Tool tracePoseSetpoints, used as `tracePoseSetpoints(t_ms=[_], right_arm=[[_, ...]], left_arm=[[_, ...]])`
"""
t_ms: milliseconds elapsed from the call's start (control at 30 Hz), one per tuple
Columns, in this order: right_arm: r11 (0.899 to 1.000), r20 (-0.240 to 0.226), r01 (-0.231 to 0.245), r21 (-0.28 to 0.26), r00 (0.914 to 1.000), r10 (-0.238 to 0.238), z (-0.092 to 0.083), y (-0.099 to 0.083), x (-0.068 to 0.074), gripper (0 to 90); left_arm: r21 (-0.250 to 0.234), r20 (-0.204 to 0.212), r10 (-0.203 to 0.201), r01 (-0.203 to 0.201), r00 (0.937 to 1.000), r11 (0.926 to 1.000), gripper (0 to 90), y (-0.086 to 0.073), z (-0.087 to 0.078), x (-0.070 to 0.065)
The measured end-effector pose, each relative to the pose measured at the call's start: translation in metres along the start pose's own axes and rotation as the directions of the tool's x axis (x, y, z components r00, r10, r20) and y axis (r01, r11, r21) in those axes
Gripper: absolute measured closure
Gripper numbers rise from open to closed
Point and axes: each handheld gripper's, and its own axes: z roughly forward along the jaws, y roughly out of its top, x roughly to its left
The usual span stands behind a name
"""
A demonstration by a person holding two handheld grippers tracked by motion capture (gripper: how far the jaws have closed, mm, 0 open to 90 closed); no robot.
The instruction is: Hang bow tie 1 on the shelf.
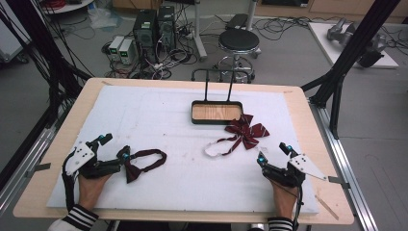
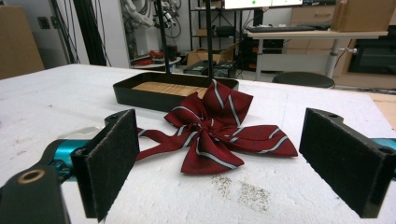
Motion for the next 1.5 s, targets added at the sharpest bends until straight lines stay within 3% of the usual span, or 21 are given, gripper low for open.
tracePoseSetpoints(t_ms=[200,233,400,700,767,800,833,1000,1033,1067,1200,1233,1333,1367,1400,1500], right_arm=[[1.000,-0.003,-0.010,0.006,0.9999,0.010,0.001,0.001,-0.001,11.2],[0.999,-0.017,-0.028,0.029,0.9994,0.029,0.002,0.002,-0.003,11.2],[0.999,-0.011,-0.010,0.038,0.9999,0.010,0.002,0.009,-0.008,11.2],[0.995,-0.062,-0.014,0.098,0.9978,0.021,0.009,0.042,-0.018,11.2],[0.988,-0.092,0.011,0.156,0.9957,0.003,0.015,0.054,-0.019,11.2],[0.988,-0.092,0.011,0.156,0.9957,0.003,0.015,0.054,-0.019,11.2],[0.981,-0.104,0.038,0.190,0.9944,-0.018,0.021,0.061,-0.019,11.2],[0.973,-0.130,0.059,0.222,0.9911,-0.030,0.031,0.072,-0.019,11.2],[0.961,-0.140,0.086,0.264,0.9889,-0.050,0.038,0.077,-0.018,11.2],[0.956,-0.149,0.092,0.278,0.9875,-0.051,0.041,0.079,-0.018,11.2],[0.947,-0.166,0.098,0.306,0.9849,-0.048,0.049,0.085,-0.017,11.2],[0.938,-0.170,0.116,0.326,0.9834,-0.062,0.054,0.090,-0.017,11.2],[0.934,-0.176,0.123,0.336,0.9821,-0.066,0.058,0.093,-0.017,11.2],[0.929,-0.181,0.130,0.346,0.9810,-0.069,0.061,0.096,-0.018,11.2],[0.918,-0.182,0.142,0.370,0.9802,-0.078,0.066,0.100,-0.019,11.2],[0.912,-0.185,0.150,0.381,0.9791,-0.083,0.071,0.102,-0.019,11.6]], left_arm=[[-0.004,-0.001,-0.008,0.008,1.0000,1.0000,14.6,0.000,0.000,0.001],[-0.005,-0.002,-0.009,0.009,1.0000,0.9999,14.6,0.000,0.000,0.001],[-0.004,-0.002,-0.003,0.003,1.0000,1.0000,14.6,0.000,0.000,0.000],[-0.002,0.001,-0.001,0.001,1.0000,1.0000,14.7,0.000,0.000,0.000],[-0.001,0.001,0.000,0.000,1.0000,1.0000,14.7,0.000,0.000,0.000],[-0.001,0.001,-0.001,0.001,1.0000,1.0000,14.7,0.000,0.000,0.000],[0.000,0.002,0.001,-0.001,1.0000,1.0000,14.7,0.000,0.000,0.000],[0.000,0.001,0.005,-0.005,1.0000,1.0000,14.7,0.000,0.000,0.000],[-0.001,0.000,0.002,-0.002,1.0000,1.0000,14.7,0.000,0.000,0.000],[0.000,0.000,0.000,0.000,1.0000,1.0000,14.7,0.000,0.000,0.000],[0.000,-0.001,0.000,0.000,1.0000,1.0000,14.7,0.000,0.000,0.000],[-0.001,-0.002,0.000,0.000,1.0000,1.0000,14.7,0.000,0.000,0.000],[0.000,0.000,0.001,-0.001,1.0000,1.0000,14.7,0.000,0.000,0.000],[-0.001,-0.001,0.001,-0.001,1.0000,1.0000,14.7,0.000,0.000,0.000],[0.000,-0.001,0.000,0.000,1.0000,1.0000,14.8,0.000,0.000,0.000],[-0.001,-0.001,-0.001,0.001,1.0000,1.0000,14.7,0.000,0.000,0.000]])
